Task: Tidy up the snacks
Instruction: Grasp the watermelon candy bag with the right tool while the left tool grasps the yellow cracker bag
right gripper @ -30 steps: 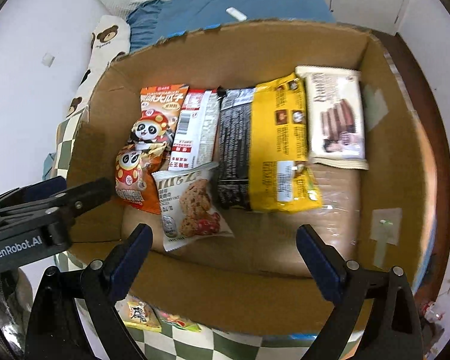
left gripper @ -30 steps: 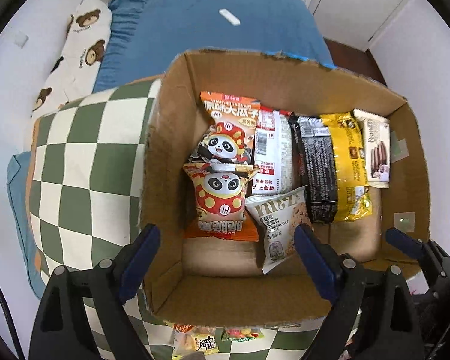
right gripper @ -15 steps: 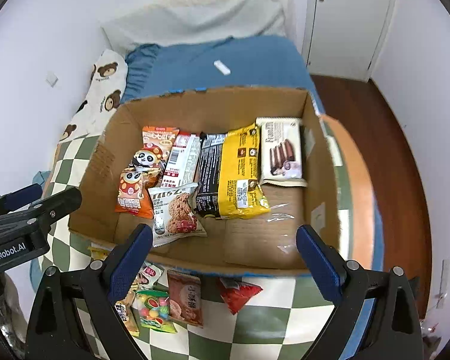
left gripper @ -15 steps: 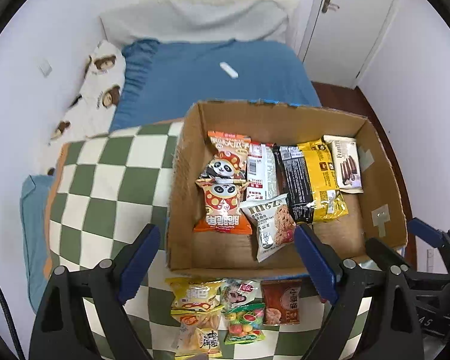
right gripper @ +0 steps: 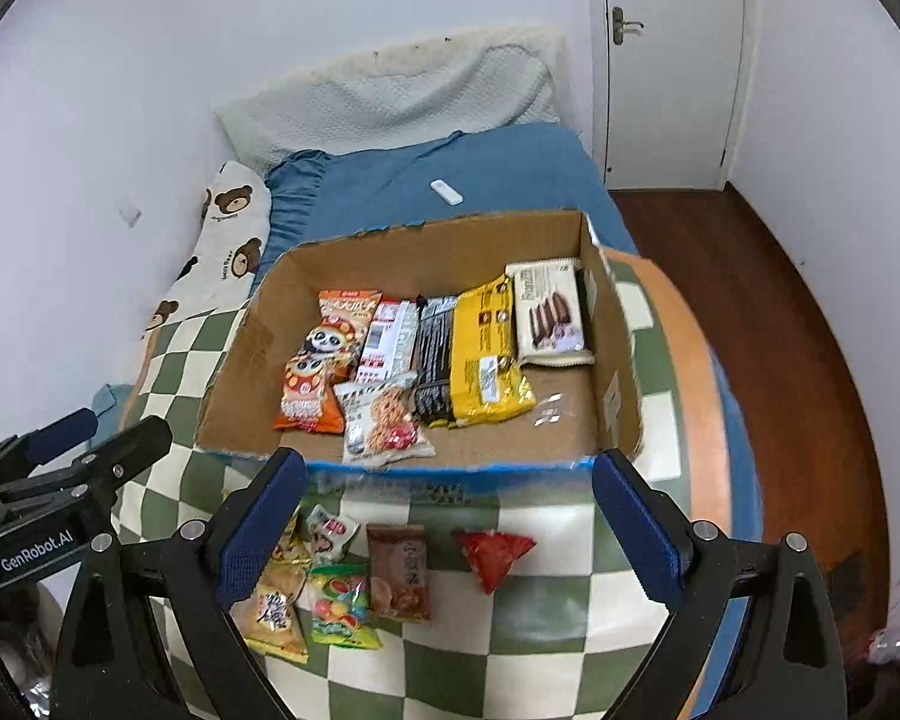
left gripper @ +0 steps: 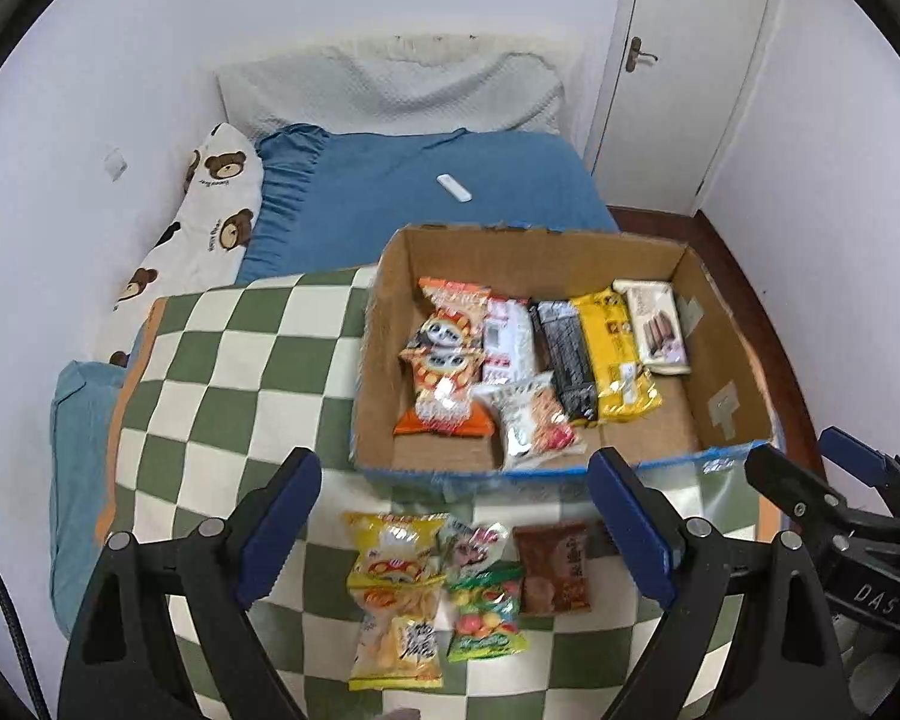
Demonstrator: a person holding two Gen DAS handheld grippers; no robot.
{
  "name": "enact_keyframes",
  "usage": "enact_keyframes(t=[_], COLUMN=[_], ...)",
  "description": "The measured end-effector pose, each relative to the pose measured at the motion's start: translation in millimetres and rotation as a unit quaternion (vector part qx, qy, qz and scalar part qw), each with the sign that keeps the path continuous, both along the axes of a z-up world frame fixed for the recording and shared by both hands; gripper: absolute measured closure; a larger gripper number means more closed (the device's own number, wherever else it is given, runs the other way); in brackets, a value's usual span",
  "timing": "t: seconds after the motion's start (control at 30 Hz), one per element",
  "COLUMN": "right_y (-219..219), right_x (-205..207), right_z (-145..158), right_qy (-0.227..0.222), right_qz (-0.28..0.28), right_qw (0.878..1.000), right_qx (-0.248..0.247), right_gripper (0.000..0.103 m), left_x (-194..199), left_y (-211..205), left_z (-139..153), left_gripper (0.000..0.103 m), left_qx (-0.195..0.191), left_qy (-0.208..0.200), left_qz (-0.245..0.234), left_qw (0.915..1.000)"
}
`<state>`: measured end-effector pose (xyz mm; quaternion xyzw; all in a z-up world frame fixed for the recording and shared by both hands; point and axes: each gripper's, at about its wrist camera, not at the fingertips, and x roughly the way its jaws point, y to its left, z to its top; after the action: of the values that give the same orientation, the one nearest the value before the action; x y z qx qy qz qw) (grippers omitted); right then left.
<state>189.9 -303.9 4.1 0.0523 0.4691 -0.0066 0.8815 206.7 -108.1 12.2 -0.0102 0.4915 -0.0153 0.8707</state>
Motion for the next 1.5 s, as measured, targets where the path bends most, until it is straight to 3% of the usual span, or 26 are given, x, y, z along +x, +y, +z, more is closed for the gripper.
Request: enact_keyframes(t=[0.13, 0.17, 0.2, 0.27, 0.37, 0.43, 0.53, 0.6, 0.63, 0.67, 0.73, 0.9, 1.03, 1.17, 1.2, 1.5], right_y=[4.6, 5.9, 8.6, 15.4, 25.8, 32.7, 44.8, 51.6, 56.1, 60.0, 69.9, 94.8, 118.3, 133.0, 135.1, 138.1], right_x=[-10.0, -12.2, -15.4, -18.7, -26.3, -29.8, -32.0, -31.2, -31.0, -30.8, -31.1, -23.3, -11.4, -8.8, -10.6, -63.1], right_z=[-31.7, -40.5, -52.5, -76.2, -110.9, -129.1, -156.5, -170.1, -177.4, -182.6, -191.5, -206.6, -236.8, -252.7, -252.3, -262.7], right_qy=[0.033, 0.04, 0.05, 0.075, 0.107, 0.123, 0.141, 0.151, 0.158, 0.163, 0.173, 0.189, 0.223, 0.233, 0.23, 0.27], right_qz=[0.009, 0.011, 0.016, 0.023, 0.027, 0.029, 0.033, 0.031, 0.033, 0.035, 0.044, 0.065, 0.073, 0.083, 0.087, 0.123], right_qw=[0.999, 0.999, 0.998, 0.996, 0.991, 0.989, 0.986, 0.985, 0.984, 0.983, 0.982, 0.978, 0.971, 0.968, 0.969, 0.955], right_qx=[0.023, 0.032, 0.042, 0.052, 0.071, 0.075, 0.076, 0.075, 0.072, 0.07, 0.069, 0.067, 0.054, 0.03, 0.025, 0.007], right_gripper=[0.005, 0.01, 0.022, 0.032, 0.033, 0.033, 0.033, 0.033, 0.033, 0.033, 0.033, 0.033, 0.033, 0.043, 0.048, 0.048], left_x=[-16.5, -21.0, -26.4, -33.3, -38.6, -38.5, -37.3, -36.5, -36.8, -37.7, -44.2, -66.3, -73.9, -76.7, -78.8, -124.8], left_y=[11.1, 14.1, 18.8, 25.3, 31.6, 35.1, 34.6, 33.0, 32.5, 33.3, 39.1, 67.2, 86.8, 90.4, 90.6, 77.6], left_z=[-27.1, -37.2, -53.3, -80.8, -137.8, -177.0, -206.5, -215.9, -220.0, -222.8, -222.6, -219.1, -230.9, -238.7, -238.1, -240.4], left_gripper=[0.012, 0.012, 0.012, 0.012, 0.012, 0.012, 0.012, 0.024, 0.045, 0.054, 0.058, 0.059, 0.057, 0.055, 0.055, 0.057], left_qx=[0.024, 0.03, 0.038, 0.043, 0.049, 0.033, 0.013, 0.014, 0.017, 0.014, 0.013, 0.007, -0.008, -0.024, -0.025, -0.026], left_qy=[0.025, 0.036, 0.054, 0.088, 0.164, 0.218, 0.241, 0.234, 0.233, 0.235, 0.232, 0.234, 0.246, 0.243, 0.241, 0.253], left_qz=[0.013, 0.015, 0.017, 0.019, 0.016, 0.02, 0.027, 0.032, 0.032, 0.031, 0.036, 0.066, 0.097, 0.102, 0.102, 0.078], left_qw=[0.9993, 0.9988, 0.9977, 0.995, 0.985, 0.9752, 0.97, 0.9716, 0.9719, 0.9714, 0.9721, 0.9701, 0.9643, 0.9645, 0.9647, 0.9639])
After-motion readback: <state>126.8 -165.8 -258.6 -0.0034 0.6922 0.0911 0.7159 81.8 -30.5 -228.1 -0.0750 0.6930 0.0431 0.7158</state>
